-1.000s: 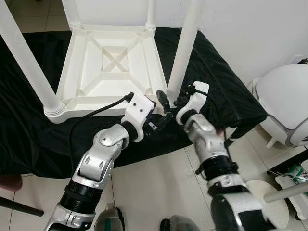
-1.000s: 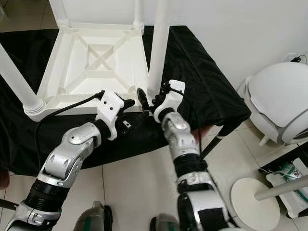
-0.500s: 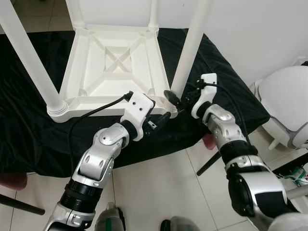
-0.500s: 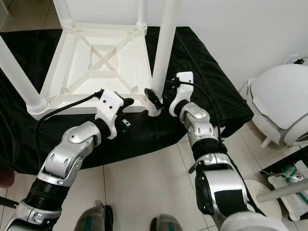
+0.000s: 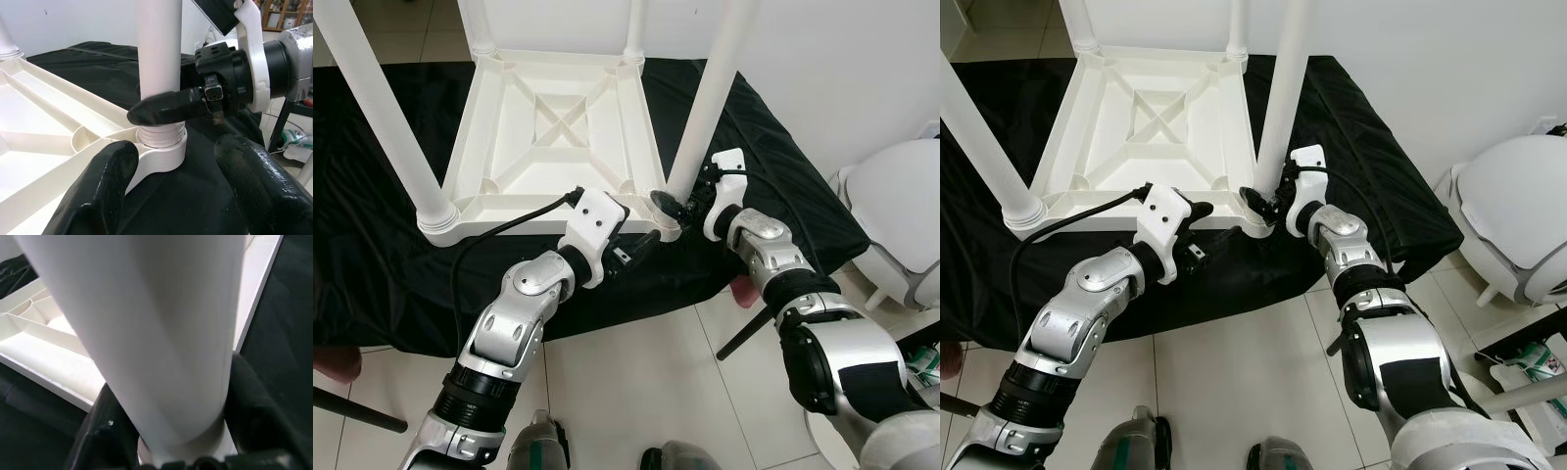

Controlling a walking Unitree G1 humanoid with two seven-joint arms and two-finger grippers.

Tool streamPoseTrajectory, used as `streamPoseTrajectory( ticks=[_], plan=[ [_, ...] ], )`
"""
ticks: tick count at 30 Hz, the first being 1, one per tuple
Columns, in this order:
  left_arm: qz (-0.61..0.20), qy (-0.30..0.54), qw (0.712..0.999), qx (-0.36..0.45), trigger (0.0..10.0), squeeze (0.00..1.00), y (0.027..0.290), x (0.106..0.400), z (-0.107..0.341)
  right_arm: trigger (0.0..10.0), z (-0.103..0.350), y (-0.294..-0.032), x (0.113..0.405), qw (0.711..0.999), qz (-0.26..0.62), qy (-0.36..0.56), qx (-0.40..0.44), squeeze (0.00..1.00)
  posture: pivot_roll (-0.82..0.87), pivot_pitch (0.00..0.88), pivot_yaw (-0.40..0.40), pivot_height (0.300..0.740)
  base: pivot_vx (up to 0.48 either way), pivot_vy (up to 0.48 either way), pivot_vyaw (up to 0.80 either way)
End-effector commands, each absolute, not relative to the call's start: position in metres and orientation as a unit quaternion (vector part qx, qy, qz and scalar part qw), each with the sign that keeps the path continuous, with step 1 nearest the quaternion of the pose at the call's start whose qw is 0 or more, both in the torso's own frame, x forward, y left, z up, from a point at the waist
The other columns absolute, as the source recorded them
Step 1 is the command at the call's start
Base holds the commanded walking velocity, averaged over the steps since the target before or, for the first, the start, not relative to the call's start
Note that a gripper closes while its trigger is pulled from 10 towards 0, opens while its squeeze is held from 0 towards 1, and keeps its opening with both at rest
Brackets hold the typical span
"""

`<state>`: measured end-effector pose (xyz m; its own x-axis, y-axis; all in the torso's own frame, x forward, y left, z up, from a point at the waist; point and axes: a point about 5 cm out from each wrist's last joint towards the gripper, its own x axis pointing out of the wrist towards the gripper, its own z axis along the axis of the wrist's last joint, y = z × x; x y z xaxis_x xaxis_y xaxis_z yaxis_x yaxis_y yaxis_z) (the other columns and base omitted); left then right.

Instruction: Building children table

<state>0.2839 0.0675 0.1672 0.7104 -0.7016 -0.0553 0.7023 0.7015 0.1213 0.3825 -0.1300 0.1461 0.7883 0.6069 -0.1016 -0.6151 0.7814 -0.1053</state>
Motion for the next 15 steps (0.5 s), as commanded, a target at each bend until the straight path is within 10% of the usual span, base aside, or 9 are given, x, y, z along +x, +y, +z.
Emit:
streamPoseTrajectory(
  ticks=[1,6,7,15],
  plan=[
    [-0.381,0.0,0.922,0.071,10.0,0.0,0.067,0.282,0.168,0.0,0.146,-0.13,0.382,0.941,0.33,0.032,-0.069,0.0,0.02,0.0,-0.046,0.74,0.0,0.0,0.0],
    [-0.382,0.001,0.921,0.071,10.0,0.0,0.067,0.281,0.168,0.0,0.139,-0.131,0.381,0.945,0.319,0.038,-0.065,0.0,0.02,0.0,-0.048,0.74,0.0,0.0,0.0],
    [-0.383,0.001,0.921,0.071,10.0,0.0,0.067,0.28,0.167,10.0,0.135,-0.132,0.38,0.95,0.303,0.044,-0.058,0.0,0.02,0.0,-0.045,0.74,0.0,0.0,0.0],
    [-0.386,0.005,0.92,0.071,10.0,0.0,0.066,0.278,0.165,10.0,0.129,-0.128,0.38,0.964,0.256,0.048,-0.044,0.0,0.01,0.0,-0.047,0.74,0.0,0.0,0.0]
  ],
)
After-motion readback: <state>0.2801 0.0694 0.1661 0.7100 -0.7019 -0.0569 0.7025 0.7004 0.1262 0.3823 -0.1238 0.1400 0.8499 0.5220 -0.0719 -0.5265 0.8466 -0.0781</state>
